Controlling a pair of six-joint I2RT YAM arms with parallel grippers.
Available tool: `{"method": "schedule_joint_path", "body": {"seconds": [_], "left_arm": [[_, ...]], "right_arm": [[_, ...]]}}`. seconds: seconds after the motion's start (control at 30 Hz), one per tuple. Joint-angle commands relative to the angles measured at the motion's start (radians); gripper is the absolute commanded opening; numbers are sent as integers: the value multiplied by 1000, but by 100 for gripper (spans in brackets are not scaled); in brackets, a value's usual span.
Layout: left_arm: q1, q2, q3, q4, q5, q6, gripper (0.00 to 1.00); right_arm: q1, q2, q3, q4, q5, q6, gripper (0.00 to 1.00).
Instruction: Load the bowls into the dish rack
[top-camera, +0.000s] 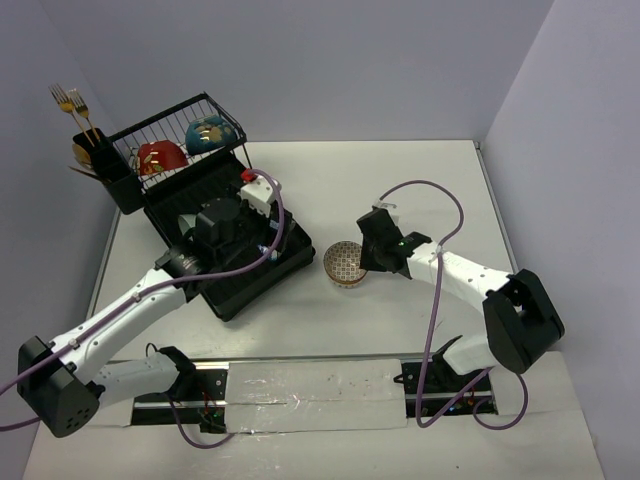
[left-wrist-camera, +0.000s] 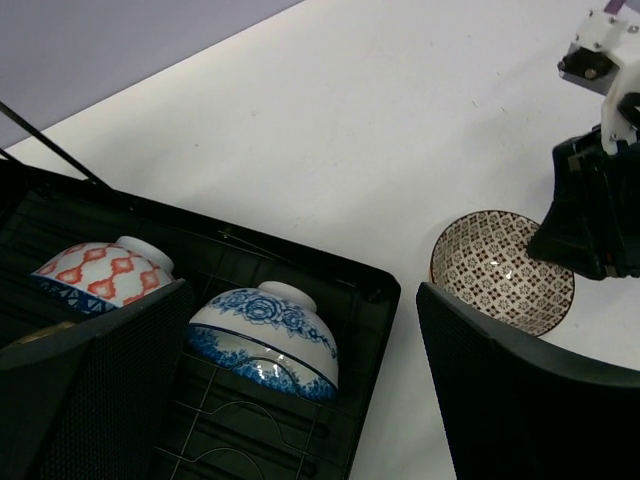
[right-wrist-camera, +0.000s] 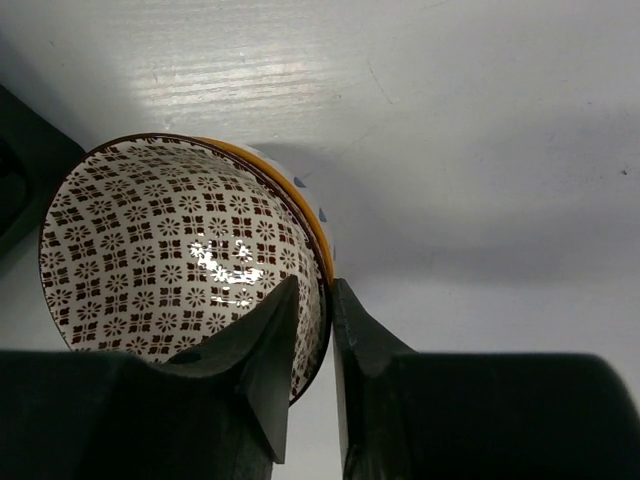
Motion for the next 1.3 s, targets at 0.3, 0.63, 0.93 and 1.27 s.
{"method": "schedule_joint_path", "body": {"seconds": [0.3,0.63,0.93,1.27], "left_arm": [[-43,57,7,-1,11,54,99],[-75,58,-4,3,30,91,99],[-106,59,-16,14,42,120,99],[-137,45,-34,23,97,175,99]], "right_arm": [[-1,-39,44,21,25,-17,29],[-1,-40,56,-2,45,-7,4],[1,-88,81,-30,41,-27,0],[-1,-128,119,-54,22,-38,0]]}}
